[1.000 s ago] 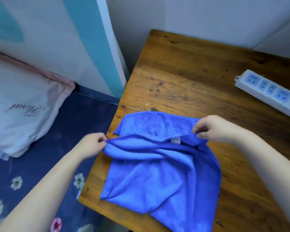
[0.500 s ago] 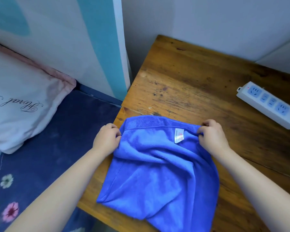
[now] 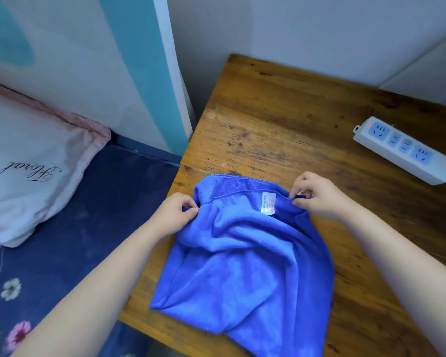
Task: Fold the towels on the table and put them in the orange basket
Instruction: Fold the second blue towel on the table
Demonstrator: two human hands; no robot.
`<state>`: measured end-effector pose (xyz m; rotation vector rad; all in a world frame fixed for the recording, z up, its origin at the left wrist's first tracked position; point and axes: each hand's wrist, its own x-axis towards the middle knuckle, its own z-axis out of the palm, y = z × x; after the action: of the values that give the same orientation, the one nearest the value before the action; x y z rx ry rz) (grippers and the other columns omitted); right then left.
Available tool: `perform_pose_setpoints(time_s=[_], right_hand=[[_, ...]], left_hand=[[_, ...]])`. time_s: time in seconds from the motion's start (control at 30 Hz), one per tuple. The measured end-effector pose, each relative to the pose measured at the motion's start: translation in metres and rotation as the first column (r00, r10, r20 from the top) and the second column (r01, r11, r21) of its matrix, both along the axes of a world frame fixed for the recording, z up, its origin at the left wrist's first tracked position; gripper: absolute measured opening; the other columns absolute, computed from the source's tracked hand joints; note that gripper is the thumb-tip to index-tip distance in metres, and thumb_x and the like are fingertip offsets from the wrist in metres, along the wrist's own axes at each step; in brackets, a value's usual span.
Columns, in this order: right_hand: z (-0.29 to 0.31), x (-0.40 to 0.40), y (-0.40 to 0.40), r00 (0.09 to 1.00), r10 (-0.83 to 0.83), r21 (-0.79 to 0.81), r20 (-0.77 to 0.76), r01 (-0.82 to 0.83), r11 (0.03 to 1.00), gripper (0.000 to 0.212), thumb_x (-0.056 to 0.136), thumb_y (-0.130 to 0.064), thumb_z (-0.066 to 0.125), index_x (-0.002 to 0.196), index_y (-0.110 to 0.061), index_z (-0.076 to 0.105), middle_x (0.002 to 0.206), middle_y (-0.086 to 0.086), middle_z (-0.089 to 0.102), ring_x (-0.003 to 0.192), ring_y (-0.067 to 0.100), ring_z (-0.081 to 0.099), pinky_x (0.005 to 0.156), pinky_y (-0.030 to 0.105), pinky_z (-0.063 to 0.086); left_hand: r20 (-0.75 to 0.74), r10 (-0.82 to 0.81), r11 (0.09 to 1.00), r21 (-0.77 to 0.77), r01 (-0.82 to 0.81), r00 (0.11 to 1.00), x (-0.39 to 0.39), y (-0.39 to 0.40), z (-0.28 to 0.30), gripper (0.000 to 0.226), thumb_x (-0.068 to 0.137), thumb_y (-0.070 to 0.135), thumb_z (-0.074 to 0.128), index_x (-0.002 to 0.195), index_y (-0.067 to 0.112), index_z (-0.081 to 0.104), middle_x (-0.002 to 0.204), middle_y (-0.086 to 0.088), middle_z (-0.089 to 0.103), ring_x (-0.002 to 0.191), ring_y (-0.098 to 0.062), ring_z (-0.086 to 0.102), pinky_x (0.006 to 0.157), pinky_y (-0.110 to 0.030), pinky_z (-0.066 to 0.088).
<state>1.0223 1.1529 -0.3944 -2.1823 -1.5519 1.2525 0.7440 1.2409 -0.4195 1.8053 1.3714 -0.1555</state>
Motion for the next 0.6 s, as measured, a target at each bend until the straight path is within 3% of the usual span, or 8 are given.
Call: perform_pose_setpoints(time_s=[0.07, 0.23, 0.4, 0.53, 0.6], right_hand=[[0.001, 0.000, 0.001, 0.999, 0.025, -0.034, 0.026, -0.024, 0.999, 0.010, 0.080, -0.001, 0.063, 0.082, -0.011, 0.066, 0.098, 0.004, 0.054, 0.083, 0.013, 0.048, 0.065, 0.010, 0.035], [0.001, 0.006, 0.001, 0.994, 0.012, -0.028, 0.109, -0.009, 1.000, 0.013, 0.084, -0.002, 0.058, 0.094, -0.003, 0.067, 0.088, 0.005, 0.060, 0.084, 0.017, 0.052, 0.074, 0.022, 0.037], [0.016, 0.014, -0.003, 0.984, 0.129, -0.048, 0.126, -0.124, 0.991, 0.012, 0.085, -0.002, 0.057, 0.081, -0.013, 0.061, 0.084, 0.003, 0.059, 0.080, 0.017, 0.051, 0.062, 0.016, 0.038], [0.044, 0.018, -0.016, 0.969, 0.206, -0.084, 0.135, -0.196, 0.977, 0.025, 0.083, 0.000, 0.058, 0.072, -0.021, 0.054, 0.082, 0.002, 0.058, 0.077, 0.015, 0.051, 0.062, 0.010, 0.037], [0.064, 0.019, -0.025, 0.967, 0.211, -0.098, 0.143, -0.199, 0.975, 0.024, 0.083, 0.000, 0.058, 0.073, -0.021, 0.055, 0.080, -0.002, 0.058, 0.074, 0.011, 0.052, 0.062, 0.011, 0.039]], left_hand=[[0.008, -0.002, 1.000, 0.015, 0.002, 1.000, -0.003, 0.001, 0.000, 0.037, 0.087, 0.006, 0.058, 0.058, 0.027, 0.048, 0.073, 0.015, 0.047, 0.082, -0.014, 0.046, 0.062, -0.015, 0.034], [0.086, 0.109, 0.991, 0.062, -0.114, 0.990, -0.015, 0.012, 0.008, 0.035, 0.088, 0.004, 0.058, 0.059, 0.023, 0.053, 0.065, 0.011, 0.053, 0.062, -0.003, 0.046, 0.053, -0.005, 0.037], [0.094, 0.109, 0.975, 0.184, -0.125, 0.990, -0.028, 0.019, 0.030, 0.027, 0.090, 0.005, 0.055, 0.067, 0.019, 0.055, 0.065, 0.011, 0.053, 0.059, -0.001, 0.046, 0.056, -0.012, 0.035], [0.208, 0.162, 0.962, 0.183, -0.202, 0.964, -0.036, 0.024, 0.056, 0.033, 0.090, 0.005, 0.055, 0.063, 0.024, 0.054, 0.069, 0.010, 0.055, 0.054, 0.013, 0.050, 0.053, -0.001, 0.036], [0.228, 0.134, 0.969, 0.175, -0.176, 0.964, -0.038, 0.026, 0.069, 0.032, 0.090, 0.006, 0.055, 0.064, 0.023, 0.055, 0.069, 0.009, 0.056, 0.053, 0.012, 0.050, 0.053, 0.000, 0.036]])
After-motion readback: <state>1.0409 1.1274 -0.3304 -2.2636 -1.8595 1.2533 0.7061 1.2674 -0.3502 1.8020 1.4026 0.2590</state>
